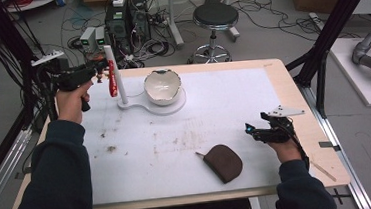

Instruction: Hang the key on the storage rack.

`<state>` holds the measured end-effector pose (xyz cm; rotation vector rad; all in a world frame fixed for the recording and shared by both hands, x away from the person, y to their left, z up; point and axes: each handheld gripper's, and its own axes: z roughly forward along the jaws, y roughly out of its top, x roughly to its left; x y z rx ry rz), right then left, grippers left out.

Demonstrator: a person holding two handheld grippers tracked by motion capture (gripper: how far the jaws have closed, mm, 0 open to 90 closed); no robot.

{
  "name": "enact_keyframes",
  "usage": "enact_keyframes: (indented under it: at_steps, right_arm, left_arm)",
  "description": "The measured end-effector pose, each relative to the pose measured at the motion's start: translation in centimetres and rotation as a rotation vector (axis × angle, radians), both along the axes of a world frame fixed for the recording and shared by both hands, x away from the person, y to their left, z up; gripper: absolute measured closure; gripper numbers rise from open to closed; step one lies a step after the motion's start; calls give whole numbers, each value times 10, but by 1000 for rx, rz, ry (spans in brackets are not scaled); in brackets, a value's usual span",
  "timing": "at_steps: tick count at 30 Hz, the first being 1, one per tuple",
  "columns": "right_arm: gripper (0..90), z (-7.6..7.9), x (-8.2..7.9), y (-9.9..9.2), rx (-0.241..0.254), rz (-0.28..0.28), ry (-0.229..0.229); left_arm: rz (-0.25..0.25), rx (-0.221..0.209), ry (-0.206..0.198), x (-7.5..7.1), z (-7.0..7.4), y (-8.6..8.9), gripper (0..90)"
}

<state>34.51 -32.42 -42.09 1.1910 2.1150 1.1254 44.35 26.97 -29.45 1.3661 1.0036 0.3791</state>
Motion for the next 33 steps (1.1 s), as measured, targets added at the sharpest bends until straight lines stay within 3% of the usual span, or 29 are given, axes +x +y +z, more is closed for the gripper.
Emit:
enact_keyframes:
  at_steps: [11, 14, 17, 18, 20, 27, 33]
  right_arm:
    - [218, 0, -1, 0, 4, 0, -1]
    - [218, 1, -1, -1, 6, -2, -3]
    - [218, 1, -1, -1, 5, -4, -2]
    - [218, 1, -1, -1, 5, -1, -6]
    - [218, 1, -1, -1, 5, 0, -7]
    - [218, 1, -1, 0, 8, 1, -9]
    - [218, 2, 0, 1, 11, 7, -16]
  left_arm:
    - [63, 60, 32, 0, -16, 8, 495]
    - [100, 62, 11, -5, -21, 11, 487]
    - [136, 64, 14, -10, -25, 17, 407]
    - [145, 70, 10, -13, -26, 19, 361]
    - [140, 60, -2, -20, -30, 21, 361]
    - [117, 118, -42, -55, -52, 15, 291]
    - [67, 211, -81, -83, -81, -2, 196]
